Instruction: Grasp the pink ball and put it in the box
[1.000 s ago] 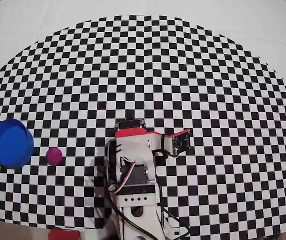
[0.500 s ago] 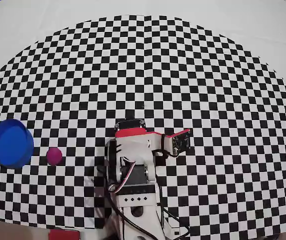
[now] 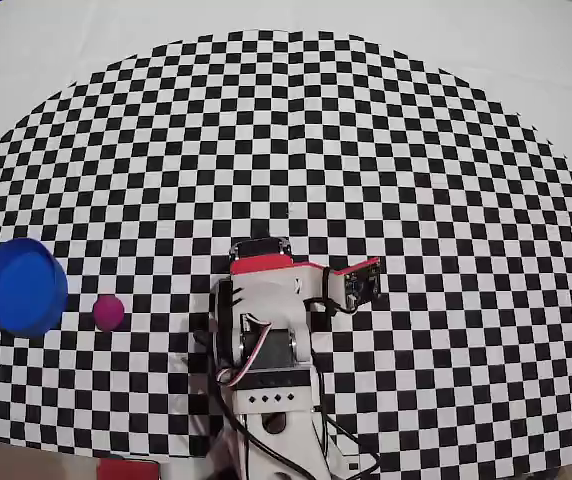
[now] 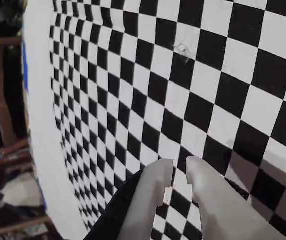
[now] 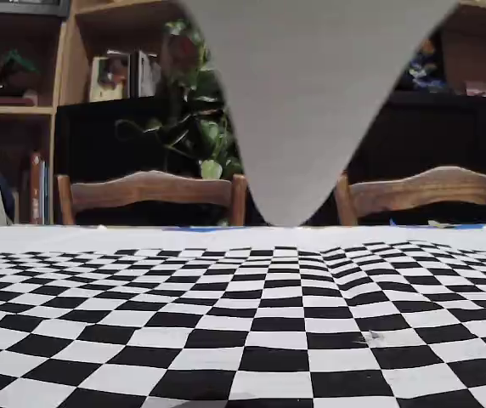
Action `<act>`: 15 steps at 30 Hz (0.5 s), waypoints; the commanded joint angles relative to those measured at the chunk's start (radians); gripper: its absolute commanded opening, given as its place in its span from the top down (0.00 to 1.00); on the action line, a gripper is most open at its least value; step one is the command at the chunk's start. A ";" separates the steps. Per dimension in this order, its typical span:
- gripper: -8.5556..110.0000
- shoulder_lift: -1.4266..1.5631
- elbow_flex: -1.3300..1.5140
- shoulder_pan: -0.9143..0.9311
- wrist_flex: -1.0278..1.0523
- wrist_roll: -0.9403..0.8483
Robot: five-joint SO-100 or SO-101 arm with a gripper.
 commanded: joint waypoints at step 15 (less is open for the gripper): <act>0.70 -0.025 0.008 0.014 -0.505 -0.009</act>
